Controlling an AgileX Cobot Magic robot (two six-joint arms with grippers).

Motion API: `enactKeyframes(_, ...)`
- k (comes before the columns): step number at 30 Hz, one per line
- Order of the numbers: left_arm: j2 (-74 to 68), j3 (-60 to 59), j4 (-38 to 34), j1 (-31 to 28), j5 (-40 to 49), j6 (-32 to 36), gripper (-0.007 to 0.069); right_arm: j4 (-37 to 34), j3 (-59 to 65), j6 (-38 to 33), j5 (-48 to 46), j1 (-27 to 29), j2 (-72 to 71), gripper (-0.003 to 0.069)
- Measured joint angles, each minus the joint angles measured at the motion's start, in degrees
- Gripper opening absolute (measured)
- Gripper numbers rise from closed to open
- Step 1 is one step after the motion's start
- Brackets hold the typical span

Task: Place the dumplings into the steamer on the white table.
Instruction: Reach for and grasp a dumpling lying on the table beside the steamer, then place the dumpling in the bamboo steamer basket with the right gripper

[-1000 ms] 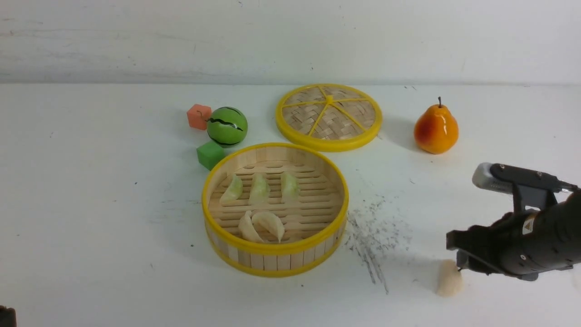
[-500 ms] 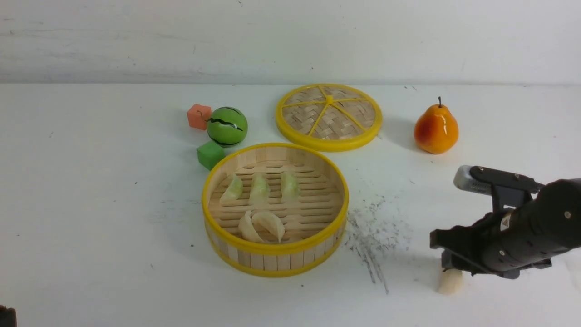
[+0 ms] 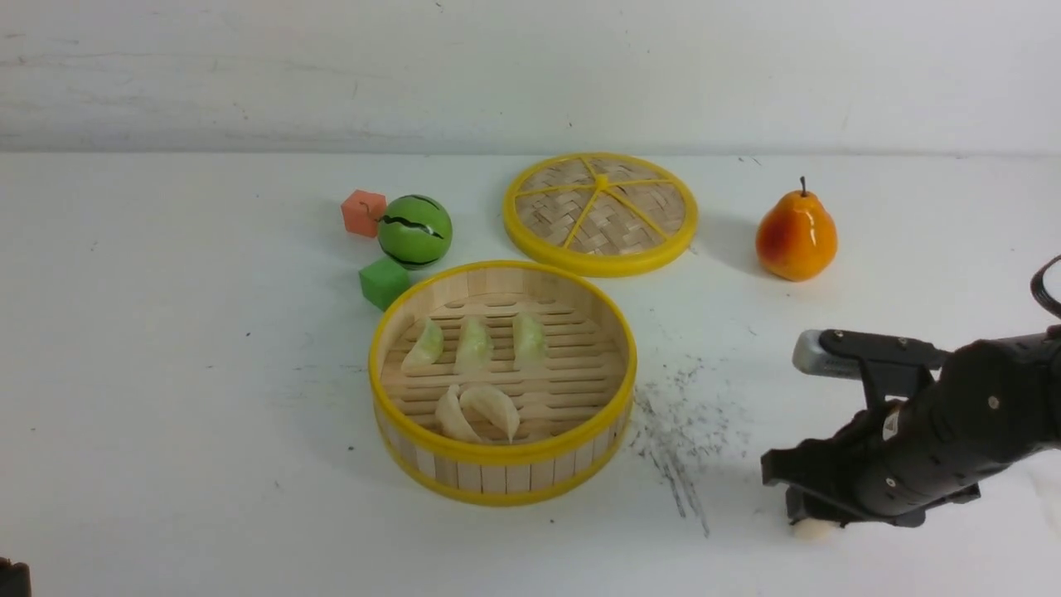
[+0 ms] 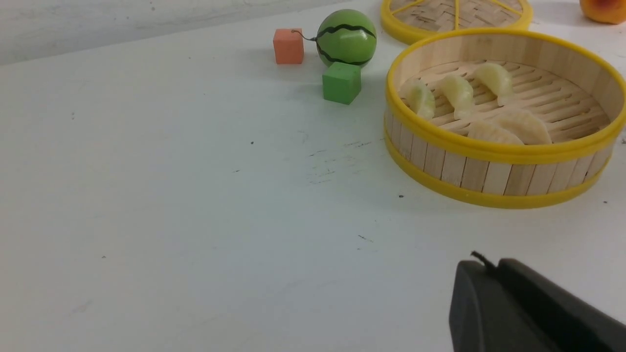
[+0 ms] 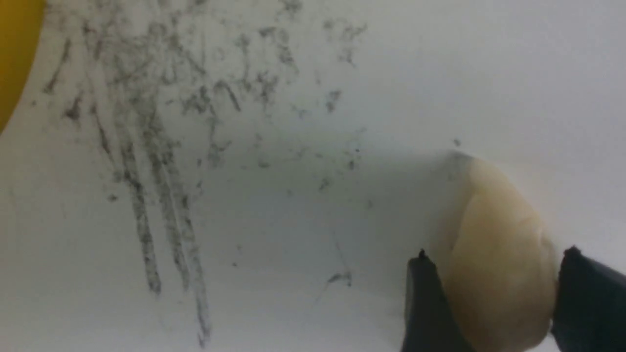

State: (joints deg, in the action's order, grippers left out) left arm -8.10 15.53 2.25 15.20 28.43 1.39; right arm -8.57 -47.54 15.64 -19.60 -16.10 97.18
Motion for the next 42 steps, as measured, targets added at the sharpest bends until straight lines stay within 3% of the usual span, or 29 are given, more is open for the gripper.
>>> enactKeyframes(4, 0.0, 0.0, 0.0, 0.0, 0.0, 0.0, 0.0028, 0.41, -0.06, -0.52, -0.1, -0.56, 0.0, 0.0239)
enactKeyframes(11, 0.0, 0.0, 0.0, 0.0, 0.0, 0.0, 0.0036, 1.52, -1.4, -8.3, -3.19, -0.56, -1.46, 0.024)
enactKeyframes(17, 0.0, 0.0, 0.0, 0.0, 0.0, 0.0, 0.0039, -0.67, -10.51, -14.0, -10.74, -0.82, -4.32, 0.024)
enactKeyframes(22, 0.0, 0.0, 0.0, 0.0, 0.0, 0.0, 0.0041, -7.81, -25.9, -22.61, -18.7, -6.41, -2.94, 0.024)
enactKeyframes(26, 0.0, 0.0, 0.0, 0.0, -0.06, 0.0, 0.0041, -9.8, -35.05, -25.5, -19.62, -12.08, 2.41, 0.0239)
enactKeyframes(32, 0.0, 0.0, 0.0, 0.0, -0.17, 0.0, 0.0046, -10.32, -45.13, -25.85, -18.76, -14.85, 15.25, 0.0239)
enactKeyframes(42, 0.0, 0.0, 0.0, 0.0, -0.22, 0.0, 0.0049, -10.03, -46.35, -25.87, -19.2, -14.85, 23.25, 0.0239)
